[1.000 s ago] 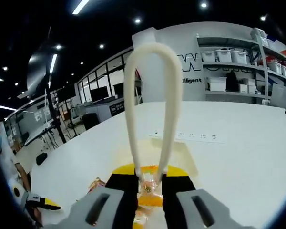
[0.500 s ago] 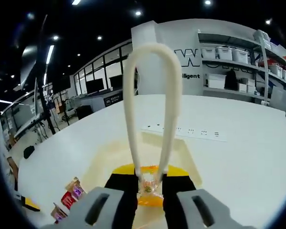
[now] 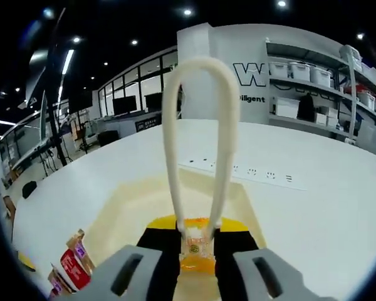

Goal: Place the target food into the container with the food tongs after gripping and lifting it, then release it inside without dropping or visibly crushing the food.

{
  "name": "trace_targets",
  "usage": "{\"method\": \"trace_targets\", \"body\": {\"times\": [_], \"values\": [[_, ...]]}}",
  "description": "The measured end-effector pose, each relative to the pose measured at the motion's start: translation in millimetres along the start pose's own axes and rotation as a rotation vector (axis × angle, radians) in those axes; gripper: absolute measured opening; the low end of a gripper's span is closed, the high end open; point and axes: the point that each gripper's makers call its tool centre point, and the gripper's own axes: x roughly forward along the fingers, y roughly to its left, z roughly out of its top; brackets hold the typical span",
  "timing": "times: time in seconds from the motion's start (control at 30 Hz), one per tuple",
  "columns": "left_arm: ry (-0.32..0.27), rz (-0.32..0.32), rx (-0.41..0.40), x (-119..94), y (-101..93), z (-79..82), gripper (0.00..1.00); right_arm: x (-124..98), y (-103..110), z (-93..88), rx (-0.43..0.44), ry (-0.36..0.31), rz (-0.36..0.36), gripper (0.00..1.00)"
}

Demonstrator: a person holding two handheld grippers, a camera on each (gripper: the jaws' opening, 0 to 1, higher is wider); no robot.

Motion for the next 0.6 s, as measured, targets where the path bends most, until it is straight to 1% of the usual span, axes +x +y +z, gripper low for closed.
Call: {"method": "trace_targets", "body": {"times": [0.03,0.07,0.13,0.27,0.3,0.5,0.6], "values": [[0.0,0.001,-0.001,0,0.1,0.0,0.62,0,0,0.4,0.001,-0.001,0.0,0.13],[0.001,0.003,-0.002,0,0.2,-0.1,0.62,6,-4,2.4,0.007,-0.001,0.001,0.14],[0.001,0.004,-0.001,0,0.2,-0.2,0.62,10,-7,4.1,0.01,-0.004,0.002,0.14],[0.003,0.005,0.002,0,-0.3,-0.4,0.62,13,-11,8.3,0.001,-0.016,0.004,0.17],[0.004,0.004,0.001,0,-0.4,-0.5,0.62,15,-11,13.1,-0.014,-0.038,0.016,0.18],[0.01,0.007,-0.002,1,0.2,-1.6,0.62,12,-16,21.7,0.018,-0.06,0.022,0.18],[0.009,0.006,0.0,1,0.0,-1.5,0.62,8,-14,22.4,0.002,-0.065,0.021,0.18]]}}
